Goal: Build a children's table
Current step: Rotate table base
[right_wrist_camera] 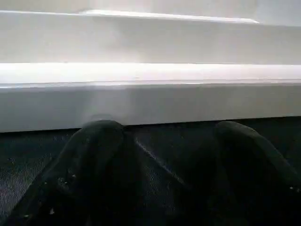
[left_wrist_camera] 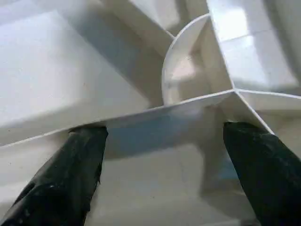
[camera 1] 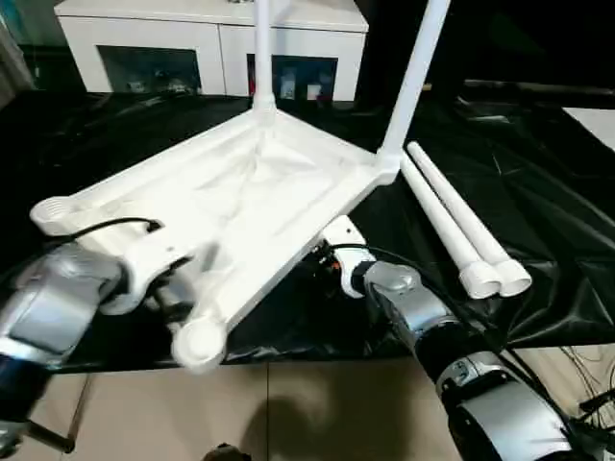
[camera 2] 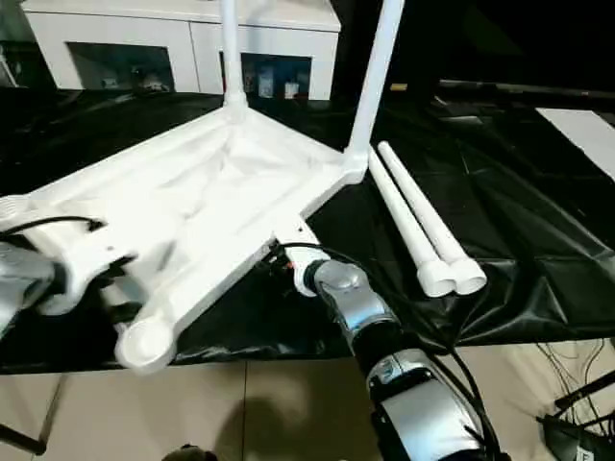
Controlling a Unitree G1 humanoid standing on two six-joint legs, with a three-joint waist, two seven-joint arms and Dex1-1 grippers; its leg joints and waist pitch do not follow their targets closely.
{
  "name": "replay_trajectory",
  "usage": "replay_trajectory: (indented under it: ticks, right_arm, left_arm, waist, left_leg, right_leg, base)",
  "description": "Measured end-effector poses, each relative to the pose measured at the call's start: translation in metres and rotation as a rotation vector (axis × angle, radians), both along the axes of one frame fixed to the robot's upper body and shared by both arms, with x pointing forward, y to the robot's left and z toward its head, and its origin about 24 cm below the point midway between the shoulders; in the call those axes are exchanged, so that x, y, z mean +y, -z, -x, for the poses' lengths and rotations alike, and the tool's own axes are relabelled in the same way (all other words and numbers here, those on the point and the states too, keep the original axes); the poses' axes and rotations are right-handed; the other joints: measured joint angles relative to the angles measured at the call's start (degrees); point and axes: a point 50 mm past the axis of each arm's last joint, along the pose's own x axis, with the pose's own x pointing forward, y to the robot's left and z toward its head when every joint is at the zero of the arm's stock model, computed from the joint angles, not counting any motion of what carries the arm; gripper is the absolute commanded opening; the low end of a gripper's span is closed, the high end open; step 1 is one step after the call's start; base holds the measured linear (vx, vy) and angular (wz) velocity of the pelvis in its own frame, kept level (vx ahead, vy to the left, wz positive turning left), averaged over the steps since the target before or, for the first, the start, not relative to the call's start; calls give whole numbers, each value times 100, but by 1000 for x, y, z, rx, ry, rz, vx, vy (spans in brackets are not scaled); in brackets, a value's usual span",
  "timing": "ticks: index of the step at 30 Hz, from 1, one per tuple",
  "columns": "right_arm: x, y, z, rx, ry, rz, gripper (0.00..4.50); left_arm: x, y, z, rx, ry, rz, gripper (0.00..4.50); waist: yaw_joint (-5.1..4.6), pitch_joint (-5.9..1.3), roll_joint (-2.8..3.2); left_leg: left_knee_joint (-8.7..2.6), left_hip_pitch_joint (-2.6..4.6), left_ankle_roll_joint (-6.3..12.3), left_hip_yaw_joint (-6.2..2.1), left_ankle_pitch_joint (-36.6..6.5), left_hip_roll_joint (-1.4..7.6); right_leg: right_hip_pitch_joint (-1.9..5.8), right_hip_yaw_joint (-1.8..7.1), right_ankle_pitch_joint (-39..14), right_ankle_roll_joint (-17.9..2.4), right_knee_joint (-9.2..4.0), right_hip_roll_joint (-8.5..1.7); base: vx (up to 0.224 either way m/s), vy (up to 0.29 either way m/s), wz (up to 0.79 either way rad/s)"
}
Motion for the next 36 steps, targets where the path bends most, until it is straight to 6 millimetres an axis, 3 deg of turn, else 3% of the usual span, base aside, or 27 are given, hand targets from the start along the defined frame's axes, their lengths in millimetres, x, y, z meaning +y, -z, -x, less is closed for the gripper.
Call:
replay_trajectory:
  ticks: [10, 14, 16, 23, 28, 36]
  right_arm:
    - [-6, -2, -2, -28, -7, 8, 381]
    - [-6, -4, -2, -41, -21, 1, 381]
    - [-5, -4, -2, -42, -29, -4, 381]
    - [-7, -3, -2, -47, -27, 11, 381]
    - [-17, 1, -4, -39, 34, 30, 381]
    - [-19, 1, -6, -49, 64, 55, 381]
  left_arm:
    - [2, -9, -5, -35, 9, 24, 439]
    - [0, -50, -17, -196, 23, 97, 439]
    - [1, -61, -18, -243, 33, 84, 439]
    - [39, -69, -11, -233, -65, -28, 439]
    - [77, -55, 3, -139, -207, -223, 439]
    - [83, -24, 22, 24, -209, -265, 439]
  waist:
    - [-1, 0, 0]
    - [-22, -1, -1]
    - [-51, -2, 3]
    - [-181, 0, 5]
    - [-197, 1, 7]
    - [-163, -2, 1]
  left_leg:
    - [1, -17, 0, -2, 0, 2]
    - [8, -17, 0, 0, 0, 1]
    - [7, -8, 0, 1, 0, 1]
    - [4, -7, -10, 0, 5, 34]
    - [4, -10, -10, 2, 5, 39]
    - [6, -10, -10, 1, 5, 40]
  right_leg:
    - [-7, -4, -2, 1, -3, 2]
    - [-6, 2, -1, 1, -5, 2]
    - [-5, 4, -1, 1, -4, 2]
    - [-11, -2, -2, 2, -2, 32]
    - [-16, 2, -3, 2, -6, 38]
    - [-15, 1, -3, 1, -5, 38]
  base:
    - [0, 0, 0]
    - [0, 0, 0]
    - [0, 0, 0]
    - [0, 0, 0]
    - [0, 0, 0]
    - [0, 0, 0]
